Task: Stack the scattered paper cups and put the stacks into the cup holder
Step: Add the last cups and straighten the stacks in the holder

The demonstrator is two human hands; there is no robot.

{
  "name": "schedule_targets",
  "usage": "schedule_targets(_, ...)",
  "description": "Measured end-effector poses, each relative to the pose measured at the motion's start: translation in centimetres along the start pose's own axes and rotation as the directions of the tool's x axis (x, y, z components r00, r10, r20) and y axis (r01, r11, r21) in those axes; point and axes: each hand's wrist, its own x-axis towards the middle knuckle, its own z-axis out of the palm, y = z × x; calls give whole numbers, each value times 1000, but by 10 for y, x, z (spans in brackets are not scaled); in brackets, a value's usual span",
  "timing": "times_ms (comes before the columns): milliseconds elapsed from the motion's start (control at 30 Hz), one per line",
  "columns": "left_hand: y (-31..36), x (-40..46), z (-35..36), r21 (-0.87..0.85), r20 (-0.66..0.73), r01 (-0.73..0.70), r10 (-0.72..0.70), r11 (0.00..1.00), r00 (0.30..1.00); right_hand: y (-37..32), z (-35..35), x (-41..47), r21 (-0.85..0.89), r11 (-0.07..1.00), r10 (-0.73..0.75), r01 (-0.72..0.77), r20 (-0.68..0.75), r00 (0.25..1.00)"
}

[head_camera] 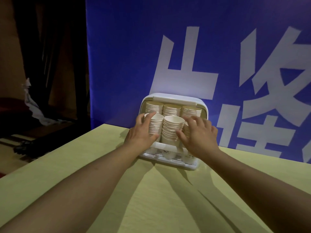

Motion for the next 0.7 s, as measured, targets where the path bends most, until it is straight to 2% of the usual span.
schedule_targets(67, 3, -2, 0, -2, -24, -30, 30, 1000, 999, 11, -1, -8, 64, 995, 80, -78, -33, 996)
schedule_targets(133, 8, -4, 1, -7, -33, -56, 55, 998, 998, 23, 2, -15, 141, 981, 131, -132, 18, 991)
schedule_targets(200, 16, -5, 3, 2, -5, -74, 74, 997, 997, 31, 7, -17, 214, 966, 130, -144, 78, 988)
schedule_targets(300, 24, -3, 11, 35, 13, -52, 52, 998, 999, 32, 11, -14, 307, 939, 143, -157, 70, 987)
schedule_targets(467, 23, 3, 19, 62, -58, 20, -17, 998, 998, 27, 18, -8, 335, 933, 129, -129, 24, 991)
schedule_targets(700, 21, 3, 18, 106, -41, 16, -12, 994, 999, 26, 18, -7, 284, 952, 109, -115, 39, 993)
